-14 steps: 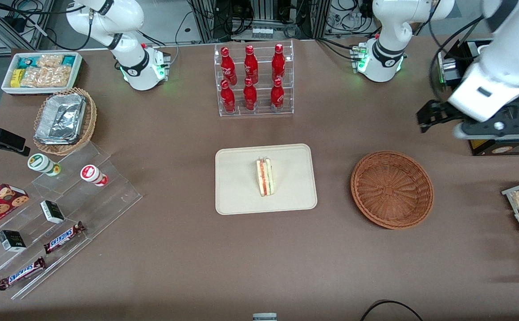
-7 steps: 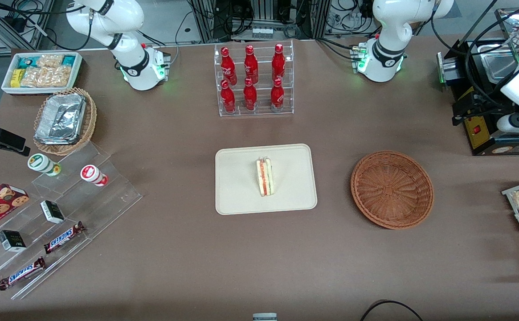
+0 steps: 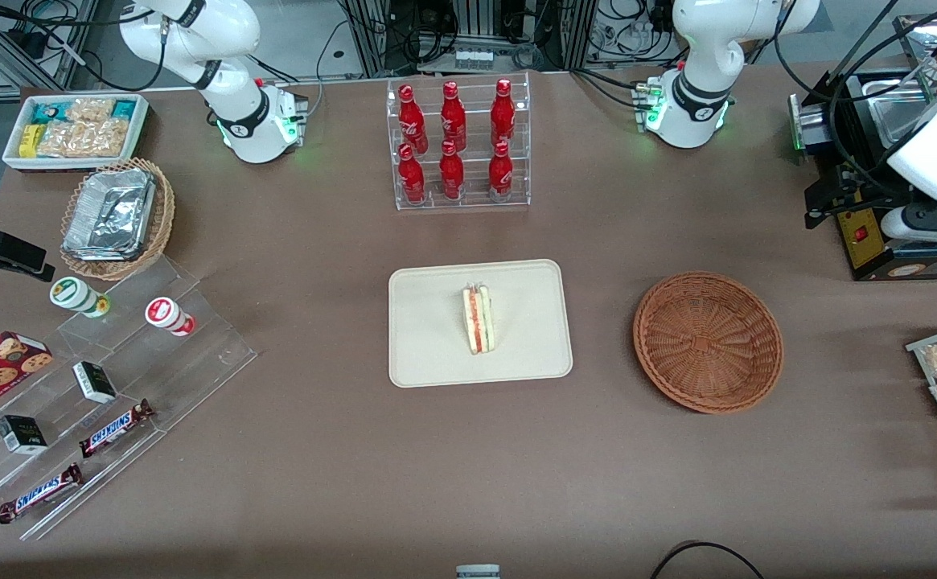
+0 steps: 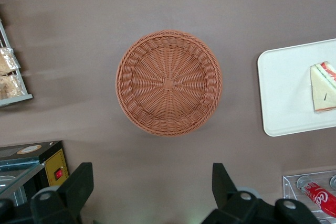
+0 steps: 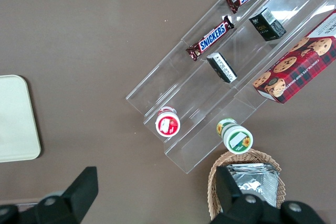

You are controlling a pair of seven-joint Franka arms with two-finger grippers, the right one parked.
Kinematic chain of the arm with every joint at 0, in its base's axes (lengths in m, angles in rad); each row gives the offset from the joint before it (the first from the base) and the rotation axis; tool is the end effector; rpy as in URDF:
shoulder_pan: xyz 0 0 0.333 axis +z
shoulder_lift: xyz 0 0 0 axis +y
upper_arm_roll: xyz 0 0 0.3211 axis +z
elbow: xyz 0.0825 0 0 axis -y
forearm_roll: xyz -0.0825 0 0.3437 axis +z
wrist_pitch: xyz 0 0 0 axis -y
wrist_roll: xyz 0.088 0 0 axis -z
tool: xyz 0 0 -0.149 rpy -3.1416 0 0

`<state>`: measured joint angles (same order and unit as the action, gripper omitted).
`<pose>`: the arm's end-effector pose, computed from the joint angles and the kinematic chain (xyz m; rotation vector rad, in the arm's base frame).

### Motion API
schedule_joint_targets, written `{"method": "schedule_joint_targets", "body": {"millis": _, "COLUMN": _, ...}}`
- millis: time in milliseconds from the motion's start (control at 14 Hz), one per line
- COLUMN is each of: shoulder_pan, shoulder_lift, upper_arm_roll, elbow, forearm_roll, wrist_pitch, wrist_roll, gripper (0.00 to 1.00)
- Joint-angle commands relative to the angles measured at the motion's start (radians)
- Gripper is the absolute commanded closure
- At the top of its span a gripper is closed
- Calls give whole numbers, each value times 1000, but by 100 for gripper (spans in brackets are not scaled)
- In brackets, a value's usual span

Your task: Place sandwich from basket to tray

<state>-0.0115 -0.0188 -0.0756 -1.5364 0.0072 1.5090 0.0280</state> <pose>0.5002 -0.0429 0.6065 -3.1276 0.1795 0.0132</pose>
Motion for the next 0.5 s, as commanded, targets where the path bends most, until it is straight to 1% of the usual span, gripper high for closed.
{"method": "schedule_joint_targets", "body": {"millis": 0, "shoulder_pan": -7, "shoulder_lift": -30, "upper_arm_roll": 16, "elbow": -4, "forearm_roll": -10, "wrist_pitch": -15, "wrist_roll": 6, "gripper": 0}}
{"method": "schedule_joint_targets", "body": {"millis": 143, "shoulder_pan": -7, "shoulder_lift": -67, "upper_arm_roll": 42, "elbow": -48, "forearm_roll": -13, "wrist_pitch": -13, "wrist_roll": 9, "gripper": 0}}
{"method": "schedule_joint_targets", "body": {"millis": 429, "shoulder_pan": -7, "shoulder_lift": -47, "upper_arm_roll": 39, "elbow": -25, "forearm_roll": -3, "wrist_pitch": -24, "wrist_roll": 12, "gripper": 0}}
